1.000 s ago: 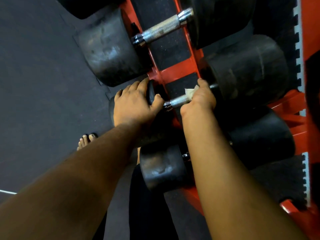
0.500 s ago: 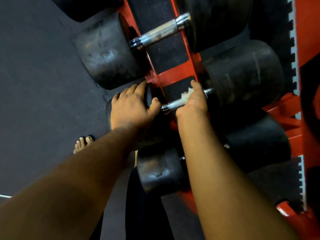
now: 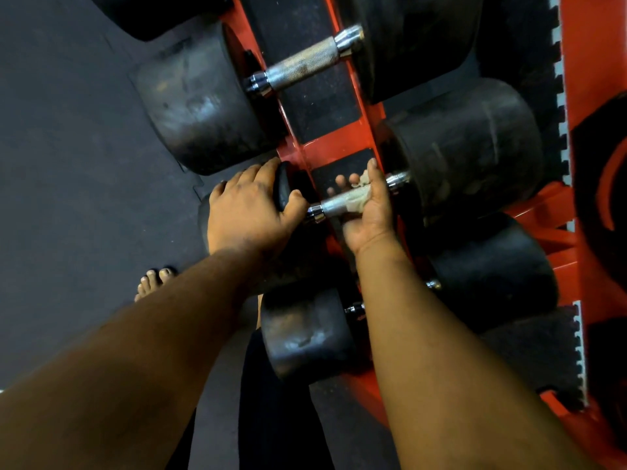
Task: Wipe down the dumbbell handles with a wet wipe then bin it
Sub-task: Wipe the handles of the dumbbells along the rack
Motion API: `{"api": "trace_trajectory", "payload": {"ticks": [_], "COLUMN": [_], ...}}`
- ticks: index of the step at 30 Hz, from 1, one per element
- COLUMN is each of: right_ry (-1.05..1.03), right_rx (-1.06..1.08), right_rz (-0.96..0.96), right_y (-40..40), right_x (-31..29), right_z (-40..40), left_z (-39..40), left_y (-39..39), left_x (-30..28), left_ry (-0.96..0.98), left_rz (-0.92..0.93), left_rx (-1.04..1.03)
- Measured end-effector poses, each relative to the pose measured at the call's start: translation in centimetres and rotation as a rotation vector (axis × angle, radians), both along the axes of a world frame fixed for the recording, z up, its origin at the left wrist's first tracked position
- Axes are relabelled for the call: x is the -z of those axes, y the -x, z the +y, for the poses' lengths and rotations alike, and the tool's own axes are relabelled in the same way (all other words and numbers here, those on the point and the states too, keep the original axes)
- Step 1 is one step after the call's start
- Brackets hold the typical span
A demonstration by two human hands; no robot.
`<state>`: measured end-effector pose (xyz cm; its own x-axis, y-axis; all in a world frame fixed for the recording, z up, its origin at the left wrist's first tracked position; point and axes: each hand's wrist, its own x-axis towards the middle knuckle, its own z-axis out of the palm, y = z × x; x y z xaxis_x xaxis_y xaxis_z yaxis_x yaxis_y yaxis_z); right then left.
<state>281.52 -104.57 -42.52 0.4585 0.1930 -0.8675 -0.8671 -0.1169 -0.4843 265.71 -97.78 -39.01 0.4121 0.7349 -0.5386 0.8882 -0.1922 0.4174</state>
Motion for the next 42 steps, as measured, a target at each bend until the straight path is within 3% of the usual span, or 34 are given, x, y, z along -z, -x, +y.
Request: {"api": "trace_trajectory", "payload": {"ticks": [7, 13, 15, 20, 24, 27, 28, 30, 31, 32, 34, 36, 39, 42], "right_ry": [0.169, 0.235, 0.295, 0.372, 0.407, 0.472, 0.52, 0.559, 0.536, 0.505, 0.498, 0.507, 0.401, 0.401], "right_rx": [0.124, -0.11, -0.248, -0.827, -1.075, -1.271, -1.297, -1.251, -1.293, -1.431, -1.896, -2.138, -2.111, -2.211], "right_rz": [-0.179, -0.117, -0.173, -0.152, -0.171, -0.356, -0.507, -1.017, -1.244, -1.352, -1.28, -1.217, -1.312, -1.242], "right_y": [3.4, 3.3, 3.8, 6.3, 5.1, 3.5, 3.0, 2.2, 1.8, 1.8, 2.0, 2.4, 2.8, 2.4], "right_x": [-0.3, 0.1, -0.2, -1.8, -3.0, -5.2, -5.9, -6.7, -6.4, -5.8, -4.2, -3.1, -3.7, -5.0], "right_z": [0.0, 0.6, -0.4, -4.4, -4.7, -4.1, -3.7, -2.6, -2.0, -1.5, -1.0, -2.0, -4.8, -7.8], "left_z": [-0.1, 0.1, 0.1, 0.1, 0.0, -0.1, -0.1, -0.2, -0.2, -0.2, -0.2, -0.3, -0.6, -1.8], "left_y": [-0.1, 0.0, 0.0, 0.1, 0.1, 0.2, 0.2, 0.3, 0.2, 0.3, 0.4, 0.5, 1.0, 1.8], "left_x": [0.1, 0.2, 0.1, 0.2, 0.2, 0.1, 0.2, 0.2, 0.3, 0.2, 0.3, 0.5, 0.4, -0.8], "left_ry": [-0.003, -0.013, -0.016, -0.013, -0.017, -0.025, -0.026, -0.03, -0.031, -0.032, -0.027, -0.029, -0.046, -0.043], "left_rz": [0.001, -0.003, -0.009, -0.003, -0.019, -0.029, -0.028, -0.029, -0.027, -0.028, -0.028, -0.042, -0.064, -0.088], "left_rx": [-0.009, 0.0, 0.003, 0.011, 0.004, 0.004, 0.006, 0.013, 0.016, 0.022, 0.028, 0.032, 0.047, 0.052]}}
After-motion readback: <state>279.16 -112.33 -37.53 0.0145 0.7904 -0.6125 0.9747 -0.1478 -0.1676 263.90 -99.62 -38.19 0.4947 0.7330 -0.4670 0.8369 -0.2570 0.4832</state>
